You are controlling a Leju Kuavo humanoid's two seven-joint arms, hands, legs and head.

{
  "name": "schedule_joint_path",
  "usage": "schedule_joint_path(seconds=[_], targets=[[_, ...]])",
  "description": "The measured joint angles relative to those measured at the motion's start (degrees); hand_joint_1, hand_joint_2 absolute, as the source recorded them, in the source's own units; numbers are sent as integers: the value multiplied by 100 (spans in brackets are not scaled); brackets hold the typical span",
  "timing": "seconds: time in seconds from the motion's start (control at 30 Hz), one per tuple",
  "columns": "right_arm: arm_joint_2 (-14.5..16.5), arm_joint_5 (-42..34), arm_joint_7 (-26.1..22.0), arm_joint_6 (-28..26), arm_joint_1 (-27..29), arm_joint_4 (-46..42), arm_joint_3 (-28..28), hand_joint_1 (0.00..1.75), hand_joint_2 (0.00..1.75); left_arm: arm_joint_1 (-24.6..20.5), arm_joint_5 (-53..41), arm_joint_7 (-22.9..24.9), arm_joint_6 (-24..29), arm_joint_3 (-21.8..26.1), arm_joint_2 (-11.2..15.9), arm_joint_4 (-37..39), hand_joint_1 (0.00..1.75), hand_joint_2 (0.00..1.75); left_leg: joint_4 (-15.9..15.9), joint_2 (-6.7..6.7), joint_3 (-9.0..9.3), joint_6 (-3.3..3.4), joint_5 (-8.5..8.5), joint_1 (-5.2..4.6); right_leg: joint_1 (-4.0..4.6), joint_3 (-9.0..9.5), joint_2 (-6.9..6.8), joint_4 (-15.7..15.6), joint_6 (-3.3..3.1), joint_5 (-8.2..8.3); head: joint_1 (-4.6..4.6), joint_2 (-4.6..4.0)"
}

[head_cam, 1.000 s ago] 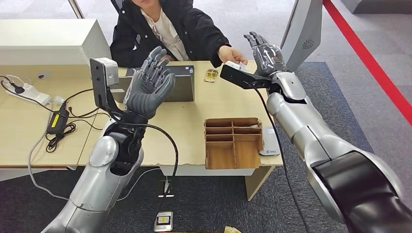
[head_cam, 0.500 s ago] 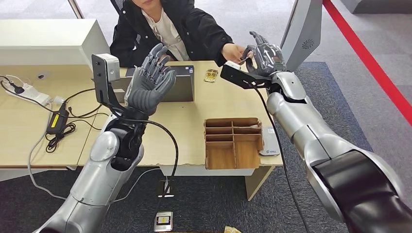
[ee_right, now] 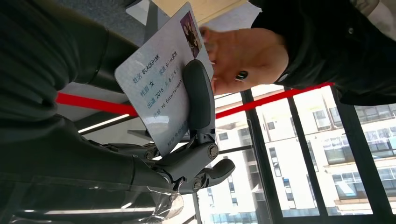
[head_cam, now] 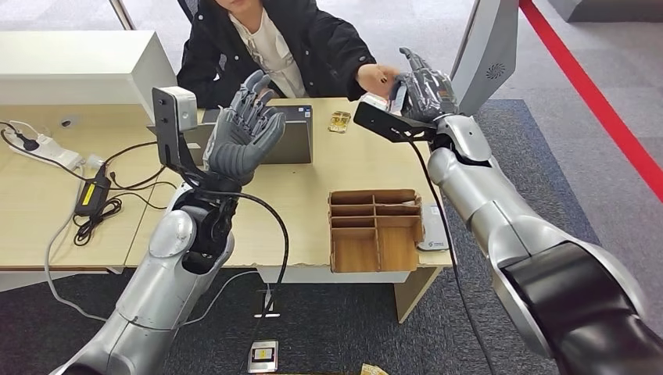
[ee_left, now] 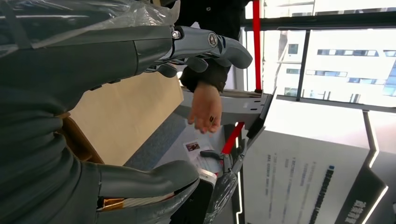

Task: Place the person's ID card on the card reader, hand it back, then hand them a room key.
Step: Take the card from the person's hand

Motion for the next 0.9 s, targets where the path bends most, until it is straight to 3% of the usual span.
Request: schedule_joint_path(seconds=[0.17, 0.3, 0.63, 0.9], targets=[[-54, -581, -393, -27, -4, -8, -158, 175, 175, 55, -77, 25, 63, 5, 25, -4, 0, 175, 1, -1, 2, 0, 0, 0, 0, 1, 0, 0, 0, 0, 0, 0], [-296, -959, -668, 71, 9, -74, -323, 175, 175, 177, -163, 140, 62, 11, 85, -79, 0, 175, 3, -4, 0, 1, 0, 0, -1, 2, -1, -2, 0, 0, 1, 0], [-1306, -1170, -583, 98, 518, -449, -627, 175, 175, 449, -277, 522, 139, 19, 376, -574, 0, 175, 7, -4, 0, 5, -4, -4, -4, 5, 0, -6, 1, 0, 0, 0], [-1719, -1106, -480, -36, 862, -801, -796, 175, 175, 563, -396, 715, 320, 28, 581, -970, 0, 175, 4, -3, 0, 5, -4, -2, -3, 5, 0, -3, 1, 0, -1, 0]])
